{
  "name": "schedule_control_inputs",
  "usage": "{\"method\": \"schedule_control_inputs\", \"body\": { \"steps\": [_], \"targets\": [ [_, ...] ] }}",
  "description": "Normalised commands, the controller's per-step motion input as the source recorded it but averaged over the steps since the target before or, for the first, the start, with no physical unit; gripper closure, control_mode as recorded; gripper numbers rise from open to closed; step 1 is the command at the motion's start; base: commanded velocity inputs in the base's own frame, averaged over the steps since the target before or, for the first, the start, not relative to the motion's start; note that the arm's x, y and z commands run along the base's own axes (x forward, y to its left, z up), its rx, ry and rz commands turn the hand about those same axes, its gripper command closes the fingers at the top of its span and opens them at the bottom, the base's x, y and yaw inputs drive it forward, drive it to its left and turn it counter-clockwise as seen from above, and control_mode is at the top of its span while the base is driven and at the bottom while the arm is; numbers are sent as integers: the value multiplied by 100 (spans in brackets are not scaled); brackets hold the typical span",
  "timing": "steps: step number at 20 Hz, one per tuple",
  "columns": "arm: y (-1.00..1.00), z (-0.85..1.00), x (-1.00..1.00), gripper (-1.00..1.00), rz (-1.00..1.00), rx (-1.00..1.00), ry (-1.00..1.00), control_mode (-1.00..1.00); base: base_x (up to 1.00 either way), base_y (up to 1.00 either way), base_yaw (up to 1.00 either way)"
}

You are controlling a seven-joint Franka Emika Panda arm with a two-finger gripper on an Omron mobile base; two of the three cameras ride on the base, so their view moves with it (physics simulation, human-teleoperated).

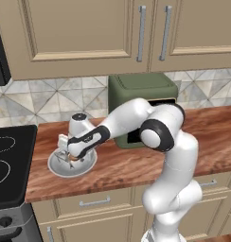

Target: Remove the tangerine from the bowl and place it on the small plate. Then place the bowl with only the fish in the microwave, close the door, and press the start button to microwave the fish.

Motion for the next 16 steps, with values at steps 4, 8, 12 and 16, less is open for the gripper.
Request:
{"method": "schedule_control_inputs", "body": {
  "steps": [4, 8, 12, 16],
  "targets": [
    [0, -12, -4, 100, 0, 0, -3, -100, 0, 0, 0],
    [-4, 58, -24, 100, 1, -1, -19, -100, 0, 0, 0],
    [-26, 83, -26, 100, 0, -1, -21, -100, 0, 0, 0],
    [-58, 86, -3, 100, 0, 0, -12, -100, 0, 0, 0]
  ]
}}
